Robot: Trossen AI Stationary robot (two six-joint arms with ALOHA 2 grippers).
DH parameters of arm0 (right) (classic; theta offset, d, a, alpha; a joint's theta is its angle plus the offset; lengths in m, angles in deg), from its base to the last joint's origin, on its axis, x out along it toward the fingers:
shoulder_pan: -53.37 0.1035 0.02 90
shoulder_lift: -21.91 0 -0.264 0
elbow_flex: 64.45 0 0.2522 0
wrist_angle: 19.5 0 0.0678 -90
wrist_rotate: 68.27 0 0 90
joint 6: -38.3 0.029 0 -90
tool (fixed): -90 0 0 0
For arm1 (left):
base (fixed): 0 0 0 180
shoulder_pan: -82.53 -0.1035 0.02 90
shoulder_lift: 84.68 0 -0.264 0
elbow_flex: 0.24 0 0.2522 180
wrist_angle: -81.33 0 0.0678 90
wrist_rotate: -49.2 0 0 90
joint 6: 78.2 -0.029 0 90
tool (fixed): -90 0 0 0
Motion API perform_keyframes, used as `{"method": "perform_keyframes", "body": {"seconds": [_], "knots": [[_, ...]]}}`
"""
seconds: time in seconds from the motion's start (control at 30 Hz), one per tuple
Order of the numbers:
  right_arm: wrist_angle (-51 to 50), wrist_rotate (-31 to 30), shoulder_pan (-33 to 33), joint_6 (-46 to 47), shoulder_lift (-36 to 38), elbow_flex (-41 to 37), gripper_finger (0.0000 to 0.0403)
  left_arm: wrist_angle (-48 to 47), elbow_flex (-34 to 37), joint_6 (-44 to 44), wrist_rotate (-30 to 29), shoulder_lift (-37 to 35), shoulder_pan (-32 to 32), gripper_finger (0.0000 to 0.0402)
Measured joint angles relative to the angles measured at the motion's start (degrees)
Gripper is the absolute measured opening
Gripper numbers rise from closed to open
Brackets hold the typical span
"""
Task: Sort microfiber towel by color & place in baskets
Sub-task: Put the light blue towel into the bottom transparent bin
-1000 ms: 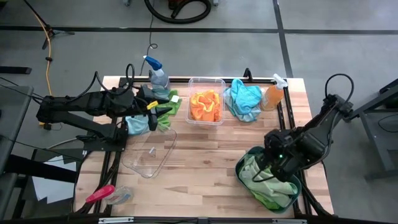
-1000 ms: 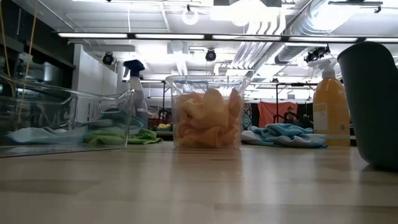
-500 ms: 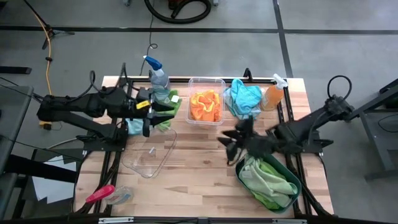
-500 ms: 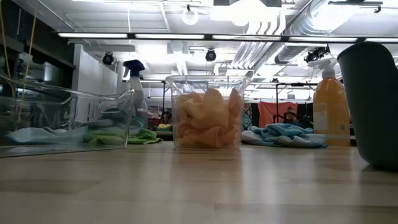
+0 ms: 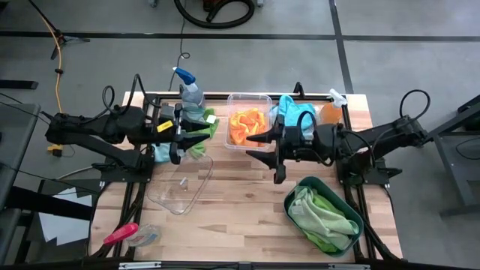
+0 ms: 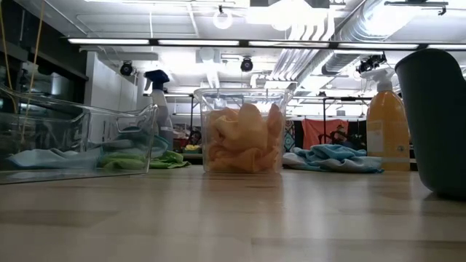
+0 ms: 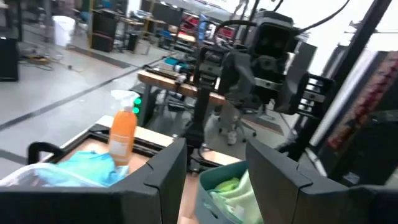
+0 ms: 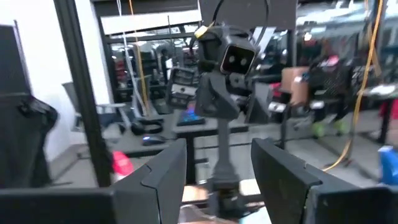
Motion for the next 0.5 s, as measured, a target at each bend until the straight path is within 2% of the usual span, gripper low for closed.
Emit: {"method": "perform_keyframes", "body": {"seconds": [0.2, 0.33, 0.5], "knots": [[-0.7, 0.0, -0.4, -2.4, 0.0, 0.1, 0.0177, 0.0, 0.0, 0.0, -2.3, 0.0, 0.0, 0.0155], [-1.4, -2.0, -0.4, 1.2, 0.0, 0.1, 0.0177, 0.0, 0.0, -0.1, -3.6, 0.0, 0.0, 0.0155], [-1.6, -2.3, -0.4, 1.3, 0.0, 0.1, 0.0177, 0.2, 0.0, -0.5, -3.8, 0.0, -0.1, 0.0155]]}}
